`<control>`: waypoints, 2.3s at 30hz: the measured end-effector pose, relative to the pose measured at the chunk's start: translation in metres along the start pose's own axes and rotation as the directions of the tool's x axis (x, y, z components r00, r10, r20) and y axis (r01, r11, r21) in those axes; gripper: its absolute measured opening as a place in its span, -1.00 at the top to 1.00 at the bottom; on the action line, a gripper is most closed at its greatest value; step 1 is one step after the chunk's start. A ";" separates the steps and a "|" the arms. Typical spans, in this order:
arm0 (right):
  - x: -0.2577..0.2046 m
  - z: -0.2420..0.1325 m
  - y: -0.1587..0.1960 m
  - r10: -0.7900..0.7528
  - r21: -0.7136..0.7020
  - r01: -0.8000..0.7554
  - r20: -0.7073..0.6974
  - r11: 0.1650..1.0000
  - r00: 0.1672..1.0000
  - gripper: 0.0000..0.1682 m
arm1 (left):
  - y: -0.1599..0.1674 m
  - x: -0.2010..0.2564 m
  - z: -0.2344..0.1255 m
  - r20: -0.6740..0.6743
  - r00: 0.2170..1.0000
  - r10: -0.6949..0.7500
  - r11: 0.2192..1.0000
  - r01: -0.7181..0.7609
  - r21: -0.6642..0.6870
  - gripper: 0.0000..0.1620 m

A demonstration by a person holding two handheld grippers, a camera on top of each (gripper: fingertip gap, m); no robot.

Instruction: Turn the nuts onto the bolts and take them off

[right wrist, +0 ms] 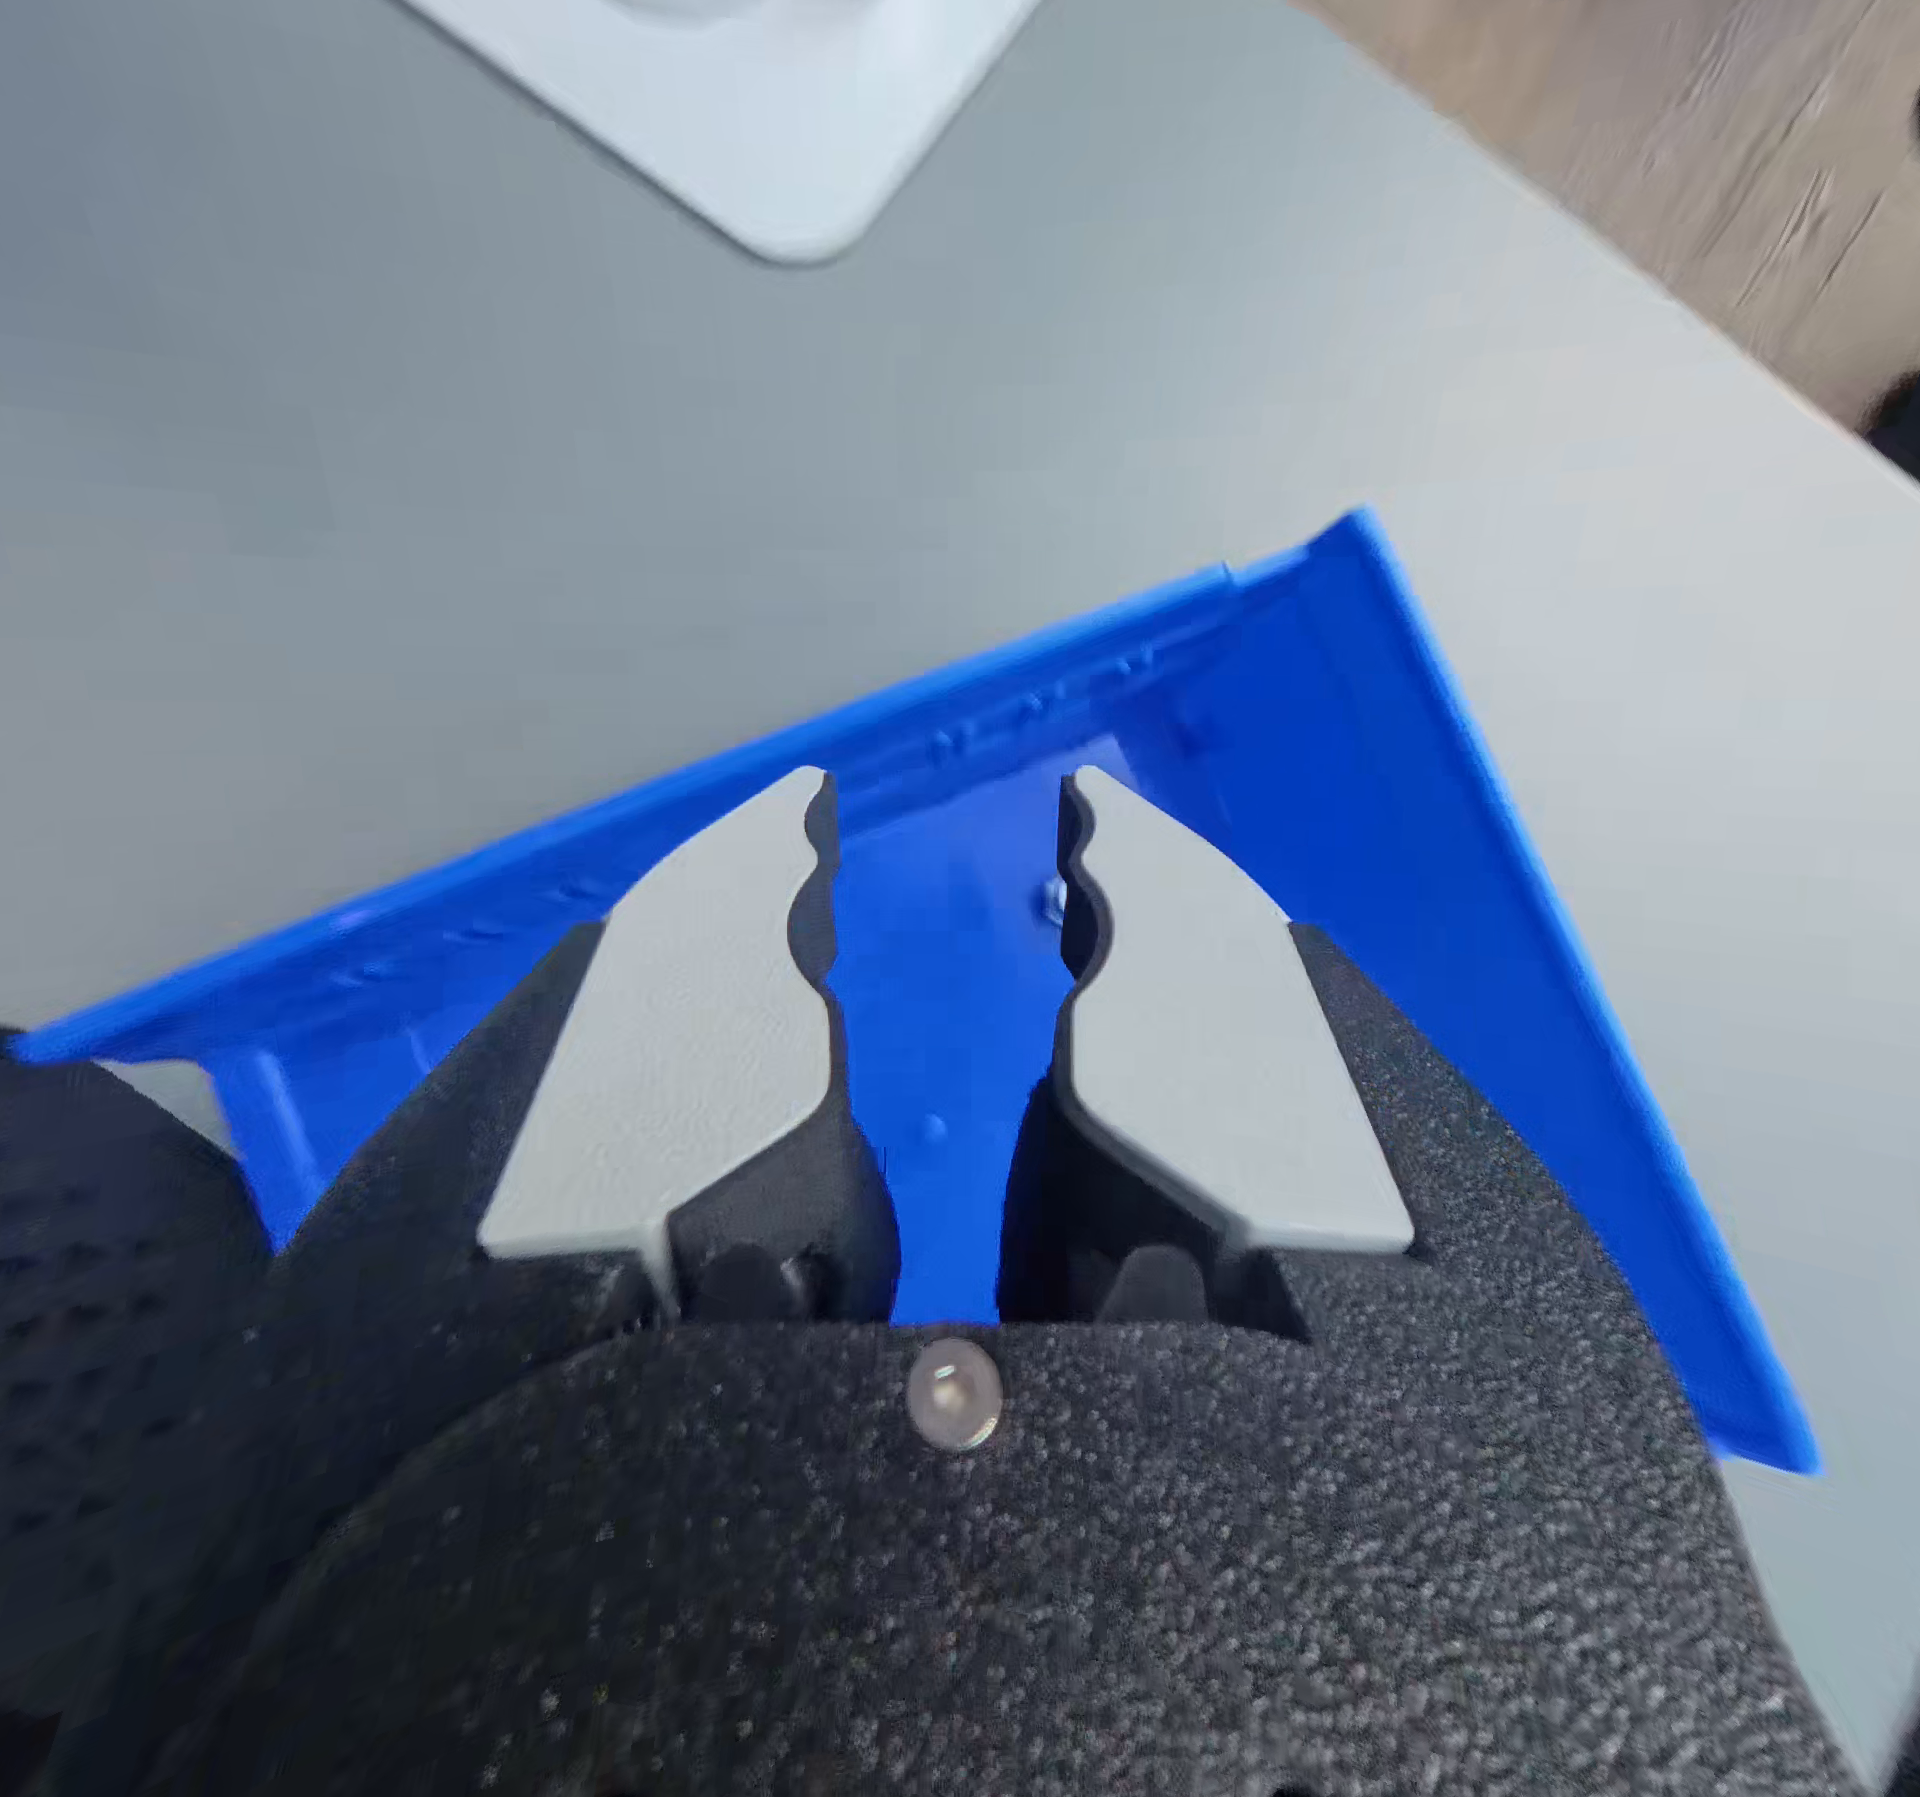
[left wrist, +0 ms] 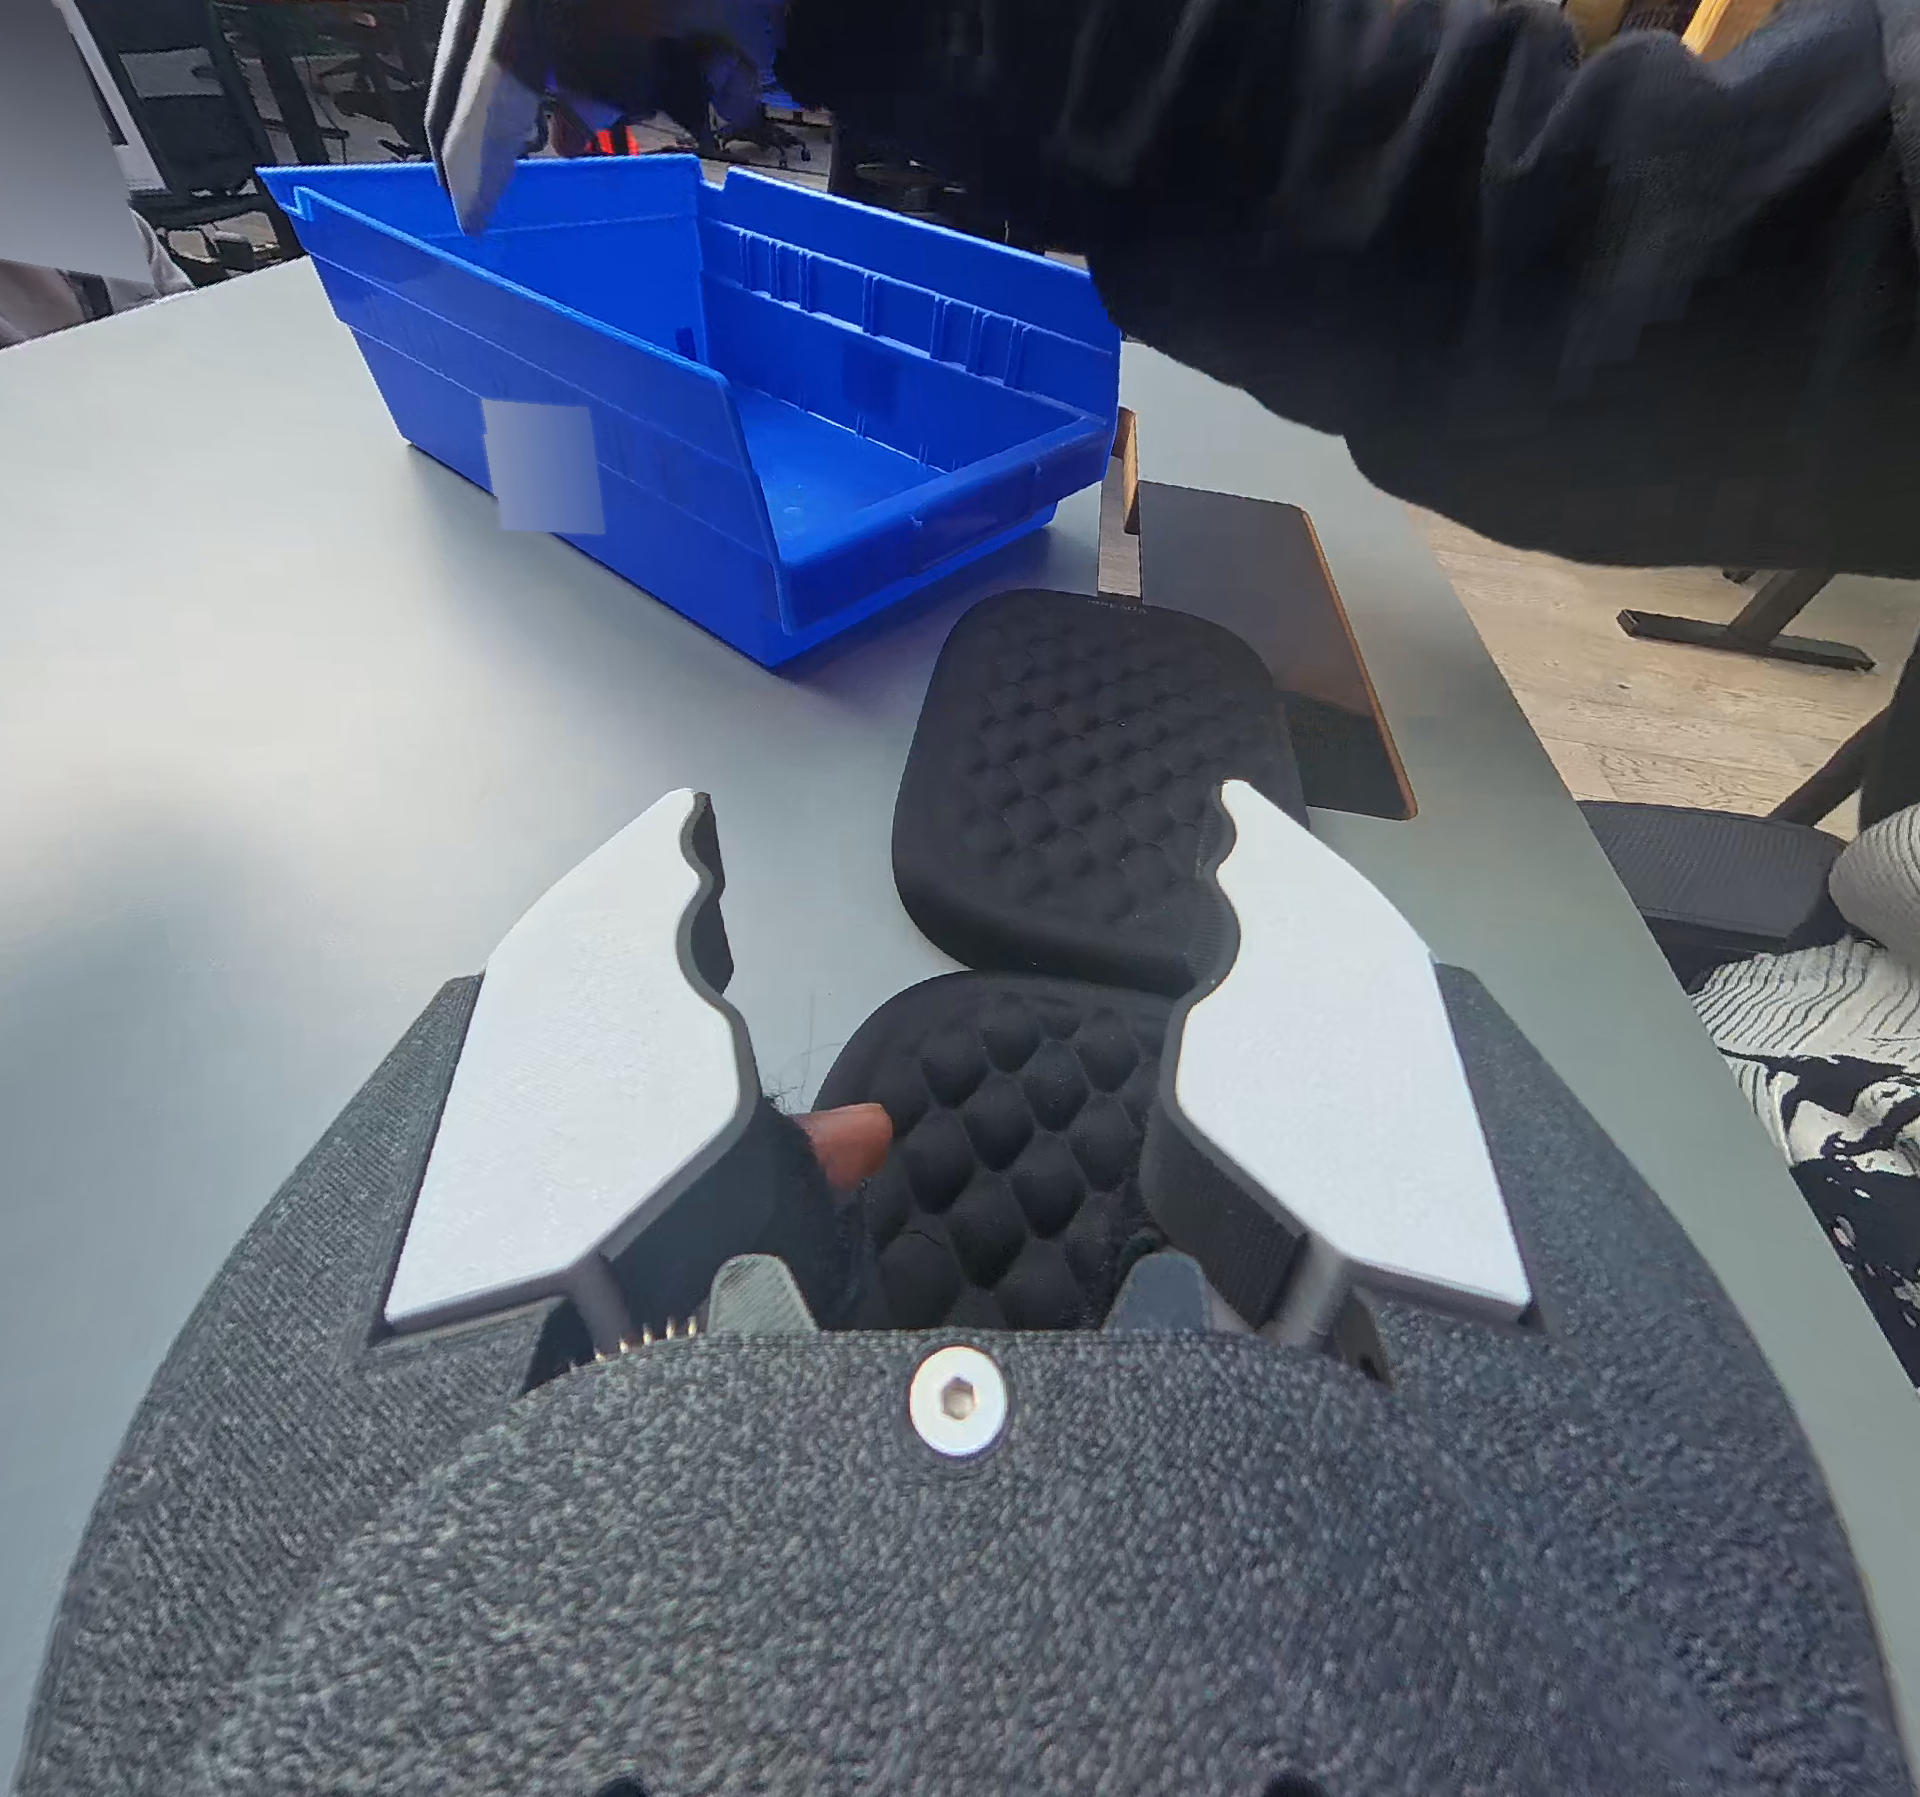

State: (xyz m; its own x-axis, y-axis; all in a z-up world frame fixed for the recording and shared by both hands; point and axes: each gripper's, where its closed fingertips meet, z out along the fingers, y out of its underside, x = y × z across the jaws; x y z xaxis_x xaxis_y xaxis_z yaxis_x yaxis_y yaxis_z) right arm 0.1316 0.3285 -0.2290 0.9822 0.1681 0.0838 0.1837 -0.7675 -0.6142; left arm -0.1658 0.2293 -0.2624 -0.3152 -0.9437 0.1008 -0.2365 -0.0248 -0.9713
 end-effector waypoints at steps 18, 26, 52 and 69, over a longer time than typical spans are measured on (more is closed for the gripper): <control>-0.227 -0.060 0.037 0.148 0.826 -0.182 0.121 0.533 0.982 0.13 | -0.002 -0.008 -0.001 0.076 0.997 0.006 1.000 -0.007 0.013 0.04; -0.224 -0.055 0.037 0.153 0.807 -0.225 0.168 0.545 0.974 0.16 | -0.010 -0.011 -0.005 0.134 0.990 0.033 0.999 -0.039 0.038 0.09; -0.246 -0.047 0.035 0.032 0.785 -0.016 -0.004 0.620 0.999 0.31 | 0.084 -0.205 -0.456 0.922 0.353 -0.157 0.519 0.824 -0.227 0.54; -0.232 -0.059 0.036 0.116 0.828 -0.092 0.032 0.554 0.993 0.32 | 0.144 -0.233 -0.454 0.904 0.371 -0.213 0.417 0.871 -0.260 0.88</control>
State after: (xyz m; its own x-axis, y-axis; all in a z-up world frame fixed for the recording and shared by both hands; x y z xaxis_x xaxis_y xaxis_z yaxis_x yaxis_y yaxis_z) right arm -0.0876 0.2251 -0.2245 0.9951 0.0978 -0.0135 -0.0206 0.0719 -0.9972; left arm -0.5432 0.5954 -0.3286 0.7640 -0.6433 0.0497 -0.6117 -0.7466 -0.2615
